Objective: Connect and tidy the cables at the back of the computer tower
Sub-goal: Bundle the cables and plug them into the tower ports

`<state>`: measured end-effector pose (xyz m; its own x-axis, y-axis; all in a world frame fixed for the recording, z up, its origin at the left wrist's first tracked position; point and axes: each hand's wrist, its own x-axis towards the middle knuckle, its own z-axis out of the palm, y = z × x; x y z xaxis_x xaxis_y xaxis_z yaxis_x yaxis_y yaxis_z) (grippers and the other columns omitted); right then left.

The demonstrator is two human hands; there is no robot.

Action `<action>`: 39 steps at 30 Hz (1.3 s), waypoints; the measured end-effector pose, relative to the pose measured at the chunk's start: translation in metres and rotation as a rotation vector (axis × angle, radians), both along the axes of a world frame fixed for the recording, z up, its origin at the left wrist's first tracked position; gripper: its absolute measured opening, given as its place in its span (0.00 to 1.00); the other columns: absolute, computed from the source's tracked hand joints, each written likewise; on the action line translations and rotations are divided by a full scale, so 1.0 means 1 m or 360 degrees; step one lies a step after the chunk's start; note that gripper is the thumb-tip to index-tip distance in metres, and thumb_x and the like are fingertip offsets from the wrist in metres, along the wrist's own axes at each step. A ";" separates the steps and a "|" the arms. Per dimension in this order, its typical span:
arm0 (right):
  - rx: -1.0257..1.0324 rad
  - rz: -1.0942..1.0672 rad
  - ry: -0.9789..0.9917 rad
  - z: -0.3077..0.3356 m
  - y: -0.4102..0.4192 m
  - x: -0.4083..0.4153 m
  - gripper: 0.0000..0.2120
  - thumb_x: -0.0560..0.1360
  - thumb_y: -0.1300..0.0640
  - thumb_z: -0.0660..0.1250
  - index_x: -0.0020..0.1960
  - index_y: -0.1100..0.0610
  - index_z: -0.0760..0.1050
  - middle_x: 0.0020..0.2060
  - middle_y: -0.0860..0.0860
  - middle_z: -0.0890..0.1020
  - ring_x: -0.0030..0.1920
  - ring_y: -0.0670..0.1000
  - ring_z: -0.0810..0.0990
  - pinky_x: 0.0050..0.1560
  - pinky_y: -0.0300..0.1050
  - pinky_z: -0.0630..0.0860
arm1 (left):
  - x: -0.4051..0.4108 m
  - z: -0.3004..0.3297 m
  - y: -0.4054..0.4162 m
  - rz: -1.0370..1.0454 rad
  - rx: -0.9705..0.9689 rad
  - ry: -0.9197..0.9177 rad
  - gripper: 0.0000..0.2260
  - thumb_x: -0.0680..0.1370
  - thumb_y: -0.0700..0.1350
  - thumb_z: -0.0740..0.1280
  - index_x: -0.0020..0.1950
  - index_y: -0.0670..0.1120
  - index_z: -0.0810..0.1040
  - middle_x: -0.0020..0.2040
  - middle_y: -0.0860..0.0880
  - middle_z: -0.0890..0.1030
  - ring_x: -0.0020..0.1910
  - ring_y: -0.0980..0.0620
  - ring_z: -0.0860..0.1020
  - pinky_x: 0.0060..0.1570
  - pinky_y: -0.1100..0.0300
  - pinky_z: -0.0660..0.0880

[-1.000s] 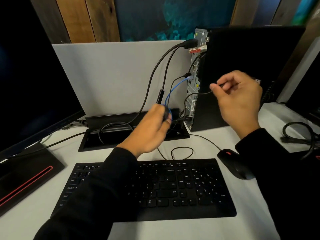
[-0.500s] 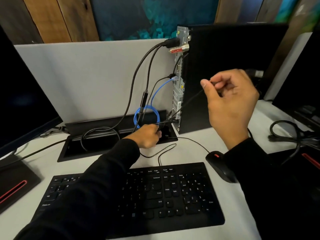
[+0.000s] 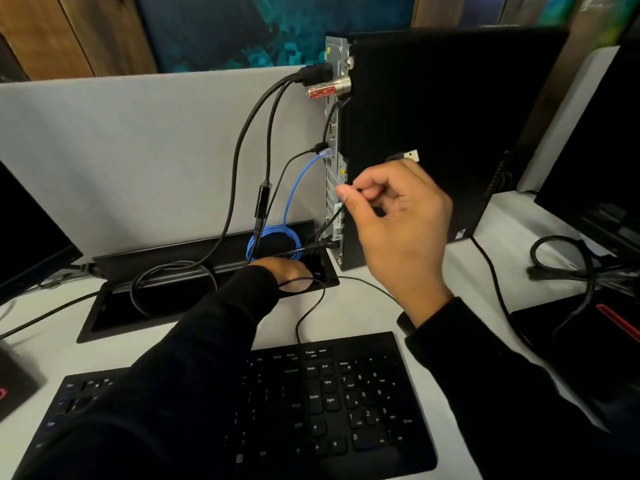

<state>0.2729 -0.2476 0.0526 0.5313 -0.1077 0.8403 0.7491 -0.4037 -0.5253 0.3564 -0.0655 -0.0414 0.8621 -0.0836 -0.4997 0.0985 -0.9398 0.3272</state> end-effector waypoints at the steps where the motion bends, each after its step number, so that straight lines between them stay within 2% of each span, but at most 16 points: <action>1: -0.0004 0.0017 0.0013 -0.001 0.001 0.000 0.05 0.75 0.64 0.76 0.43 0.62 0.80 0.39 0.52 0.78 0.38 0.50 0.78 0.38 0.46 0.79 | 0.000 -0.001 -0.001 0.0112 -0.0148 -0.0015 0.14 0.82 0.53 0.64 0.64 0.48 0.79 0.67 0.48 0.77 0.64 0.48 0.74 0.62 0.55 0.69; 3: -0.0013 0.0040 0.0049 -0.004 0.001 0.001 0.06 0.74 0.64 0.77 0.42 0.61 0.80 0.39 0.52 0.78 0.38 0.49 0.78 0.38 0.45 0.79 | -0.001 -0.004 0.002 0.0395 -0.0505 -0.0077 0.15 0.80 0.50 0.70 0.63 0.43 0.80 0.63 0.49 0.79 0.63 0.46 0.76 0.65 0.53 0.73; 7: -0.0073 0.0056 0.0092 -0.008 0.002 0.001 0.05 0.74 0.64 0.77 0.42 0.60 0.81 0.38 0.50 0.78 0.38 0.50 0.78 0.38 0.47 0.79 | 0.002 -0.004 0.008 0.0569 -0.0811 -0.0137 0.14 0.73 0.50 0.75 0.55 0.45 0.83 0.51 0.44 0.85 0.51 0.46 0.83 0.45 0.58 0.76; 10: -0.0085 0.0098 0.0151 -0.011 0.000 0.001 0.05 0.74 0.64 0.77 0.43 0.60 0.81 0.39 0.50 0.78 0.39 0.50 0.79 0.39 0.46 0.80 | 0.003 -0.006 0.012 0.0453 -0.0669 -0.0014 0.15 0.72 0.54 0.74 0.54 0.46 0.84 0.52 0.43 0.85 0.54 0.45 0.82 0.56 0.52 0.78; 13: -0.0089 0.0134 0.0229 -0.014 -0.003 0.001 0.05 0.73 0.64 0.77 0.44 0.60 0.81 0.39 0.50 0.78 0.39 0.50 0.79 0.40 0.43 0.81 | -0.011 0.011 0.020 0.0363 -0.0841 0.0056 0.28 0.67 0.60 0.74 0.61 0.46 0.83 0.62 0.42 0.83 0.66 0.43 0.78 0.73 0.47 0.69; 15: -0.0089 0.0163 0.0277 -0.017 -0.001 0.001 0.06 0.73 0.64 0.78 0.45 0.60 0.81 0.40 0.50 0.77 0.39 0.49 0.80 0.41 0.43 0.82 | -0.020 0.020 0.023 0.0240 -0.0740 0.0050 0.23 0.77 0.57 0.69 0.68 0.44 0.79 0.70 0.44 0.77 0.73 0.42 0.72 0.76 0.50 0.63; 17: -0.0113 0.0180 0.0300 -0.021 0.002 0.001 0.06 0.73 0.64 0.78 0.46 0.59 0.81 0.40 0.49 0.77 0.40 0.49 0.80 0.41 0.43 0.83 | -0.026 0.027 0.026 0.0189 -0.0658 0.0106 0.15 0.82 0.54 0.62 0.60 0.46 0.80 0.63 0.44 0.79 0.66 0.41 0.75 0.71 0.48 0.68; 20: -0.0143 0.0214 0.0319 -0.024 0.004 0.001 0.05 0.74 0.64 0.77 0.46 0.59 0.81 0.40 0.49 0.77 0.41 0.50 0.81 0.42 0.46 0.83 | -0.029 0.037 0.035 0.0146 -0.0477 0.0187 0.19 0.78 0.57 0.63 0.55 0.45 0.83 0.51 0.47 0.79 0.52 0.48 0.74 0.66 0.47 0.73; 22: -0.0151 0.0236 0.0325 -0.026 0.004 0.002 0.05 0.74 0.65 0.76 0.45 0.59 0.81 0.40 0.49 0.78 0.41 0.51 0.81 0.42 0.47 0.84 | -0.041 0.060 0.040 0.0036 -0.0345 0.0170 0.12 0.82 0.50 0.64 0.51 0.43 0.83 0.47 0.46 0.80 0.46 0.51 0.76 0.52 0.54 0.76; 24: -0.0167 0.0247 0.0306 -0.027 0.005 0.002 0.04 0.75 0.65 0.76 0.45 0.59 0.81 0.40 0.49 0.79 0.41 0.50 0.82 0.42 0.47 0.83 | -0.058 0.087 0.041 0.0021 -0.0359 0.0031 0.10 0.83 0.42 0.63 0.54 0.41 0.83 0.50 0.45 0.85 0.47 0.52 0.82 0.49 0.60 0.77; 26: -0.0186 0.0236 0.0275 -0.028 0.008 0.001 0.03 0.75 0.65 0.76 0.45 0.60 0.83 0.41 0.49 0.81 0.41 0.48 0.83 0.42 0.46 0.83 | -0.072 0.104 0.039 0.0076 -0.0425 -0.0352 0.11 0.82 0.43 0.61 0.54 0.47 0.84 0.51 0.48 0.86 0.49 0.52 0.85 0.51 0.58 0.78; 28: -0.0198 0.0228 0.0240 -0.027 0.013 0.000 0.02 0.74 0.65 0.76 0.46 0.60 0.84 0.41 0.49 0.82 0.41 0.48 0.83 0.42 0.46 0.83 | -0.089 0.111 0.025 0.0136 -0.0764 -0.0796 0.13 0.82 0.48 0.60 0.52 0.51 0.84 0.48 0.51 0.87 0.49 0.53 0.85 0.56 0.54 0.79; 29: -0.0202 0.0231 0.0221 -0.026 0.015 -0.001 0.02 0.74 0.65 0.76 0.46 0.60 0.84 0.41 0.50 0.82 0.41 0.48 0.83 0.41 0.46 0.82 | -0.096 0.113 0.016 0.0165 -0.1030 -0.0831 0.14 0.83 0.50 0.58 0.53 0.50 0.84 0.47 0.50 0.87 0.50 0.52 0.85 0.59 0.52 0.79; 33: -0.0302 0.0326 0.0147 -0.022 0.018 -0.003 0.03 0.74 0.68 0.74 0.46 0.62 0.83 0.42 0.51 0.81 0.41 0.47 0.82 0.42 0.45 0.81 | -0.098 0.114 -0.012 0.0381 -0.1608 -0.0429 0.21 0.86 0.57 0.57 0.50 0.45 0.84 0.45 0.45 0.86 0.46 0.49 0.85 0.55 0.52 0.81; 36: -0.0442 0.0426 0.0166 -0.026 0.021 -0.006 0.04 0.73 0.69 0.75 0.46 0.63 0.82 0.41 0.53 0.81 0.40 0.49 0.81 0.42 0.46 0.81 | -0.085 0.115 -0.012 0.0504 -0.1967 -0.0248 0.17 0.85 0.54 0.62 0.51 0.44 0.83 0.45 0.42 0.82 0.47 0.45 0.80 0.55 0.50 0.76; 39: -0.0462 0.0423 0.0208 -0.030 0.023 -0.005 0.04 0.73 0.68 0.75 0.46 0.63 0.81 0.41 0.53 0.80 0.40 0.50 0.81 0.42 0.47 0.81 | -0.077 0.110 -0.008 0.0396 -0.2060 -0.0254 0.16 0.85 0.51 0.61 0.50 0.41 0.82 0.40 0.43 0.79 0.41 0.47 0.77 0.51 0.50 0.73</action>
